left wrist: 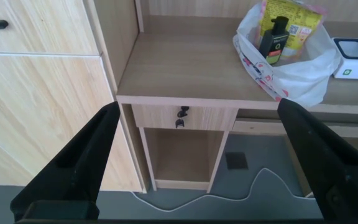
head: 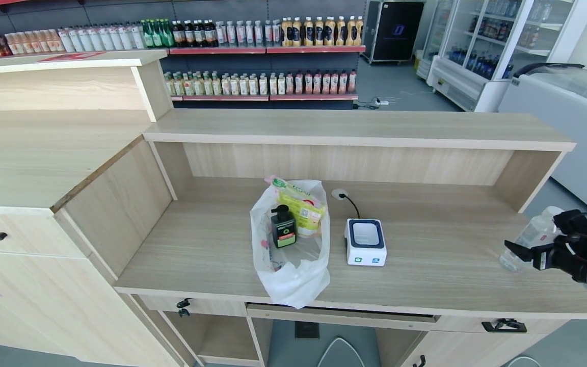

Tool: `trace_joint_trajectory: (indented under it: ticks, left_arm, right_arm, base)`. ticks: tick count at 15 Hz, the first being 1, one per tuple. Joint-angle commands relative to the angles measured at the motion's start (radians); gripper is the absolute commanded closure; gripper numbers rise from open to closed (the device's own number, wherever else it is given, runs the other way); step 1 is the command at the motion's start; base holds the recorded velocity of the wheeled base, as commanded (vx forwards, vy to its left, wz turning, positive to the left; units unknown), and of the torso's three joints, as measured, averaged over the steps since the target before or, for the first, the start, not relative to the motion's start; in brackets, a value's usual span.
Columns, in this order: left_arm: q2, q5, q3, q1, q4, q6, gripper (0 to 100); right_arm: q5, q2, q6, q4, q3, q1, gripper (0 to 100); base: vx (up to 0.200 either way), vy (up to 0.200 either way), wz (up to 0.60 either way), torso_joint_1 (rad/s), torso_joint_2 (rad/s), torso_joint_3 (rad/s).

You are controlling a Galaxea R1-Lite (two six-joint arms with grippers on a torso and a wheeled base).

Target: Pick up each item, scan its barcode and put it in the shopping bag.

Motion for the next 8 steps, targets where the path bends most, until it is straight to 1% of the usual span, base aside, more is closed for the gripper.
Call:
trace_joint_trajectory:
  ticks: [1, 4, 8]
  left_arm:
    - [0.001, 0.000, 0.000, 0.000, 0.000, 0.000, 0]
    - [0.001, 0.000, 0.000, 0.000, 0.000, 0.000, 0]
    - [0.001, 0.000, 0.000, 0.000, 0.000, 0.000, 0]
  right_arm:
    - [0.000, 0.022, -0.001, -0.003, -0.010, 0.019, 0]
    - [-0.001, 0.049, 0.000, -0.032, -0.048, 0.031, 0]
    - [-0.001, 0.064, 0.002, -0.032, -0.076, 0.039, 0]
  base:
    - [0.000, 0.000, 0.00, 0.000, 0.00, 0.000]
    - [0.000, 0.000, 0.00, 0.000, 0.00, 0.000]
    - [0.000, 0.000, 0.00, 0.000, 0.00, 0.000]
